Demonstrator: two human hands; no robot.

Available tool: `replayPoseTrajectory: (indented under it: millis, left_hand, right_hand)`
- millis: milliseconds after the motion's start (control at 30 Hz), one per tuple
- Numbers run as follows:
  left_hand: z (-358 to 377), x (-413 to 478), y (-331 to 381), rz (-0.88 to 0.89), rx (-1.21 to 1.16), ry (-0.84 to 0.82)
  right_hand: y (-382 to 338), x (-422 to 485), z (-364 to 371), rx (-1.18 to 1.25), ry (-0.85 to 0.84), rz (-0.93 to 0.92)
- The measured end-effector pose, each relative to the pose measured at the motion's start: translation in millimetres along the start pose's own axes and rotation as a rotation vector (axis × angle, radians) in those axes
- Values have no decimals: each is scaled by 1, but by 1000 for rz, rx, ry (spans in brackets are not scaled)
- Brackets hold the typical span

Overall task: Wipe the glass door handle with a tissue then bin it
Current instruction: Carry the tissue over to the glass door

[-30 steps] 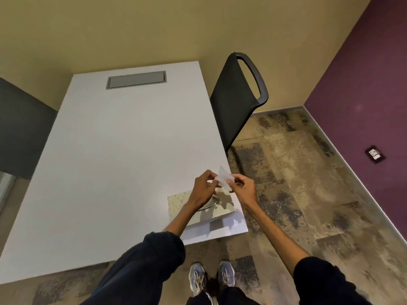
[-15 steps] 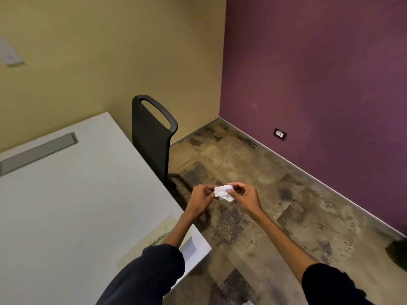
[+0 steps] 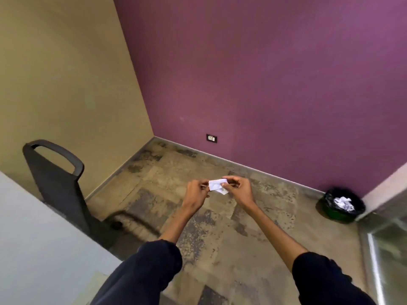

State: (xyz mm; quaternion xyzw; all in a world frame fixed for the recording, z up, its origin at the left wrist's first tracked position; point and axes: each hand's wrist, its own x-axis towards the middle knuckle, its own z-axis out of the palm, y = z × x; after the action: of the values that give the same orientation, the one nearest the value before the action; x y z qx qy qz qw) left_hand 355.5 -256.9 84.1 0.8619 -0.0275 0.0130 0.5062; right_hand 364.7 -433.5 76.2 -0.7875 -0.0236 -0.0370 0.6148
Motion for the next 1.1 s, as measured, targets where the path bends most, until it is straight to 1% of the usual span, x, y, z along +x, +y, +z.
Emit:
replayPoseTrajectory:
  millis: [300,600,833,933,1000,1100]
  left_hand:
    - [87,68,54,72,-51,-152]
    - [173,146,95,171,-93,-360]
    - [238,210,139,289,-127,-532]
    - [269,225,157,346,-150,-629]
    - [282,226,169,370,-164,-661]
    - [322,223,193,451,-161,-770]
  right_hand:
    - [19,30,-95,36,243,88]
    - [43,64,-173,-16,525,119]
    - [54,88,-236,-34,753,143]
    - [58,88,-257,-37,888,165]
    - [60,83,-268,-38,929,178]
    - [62,66,-298,-41,1073,206]
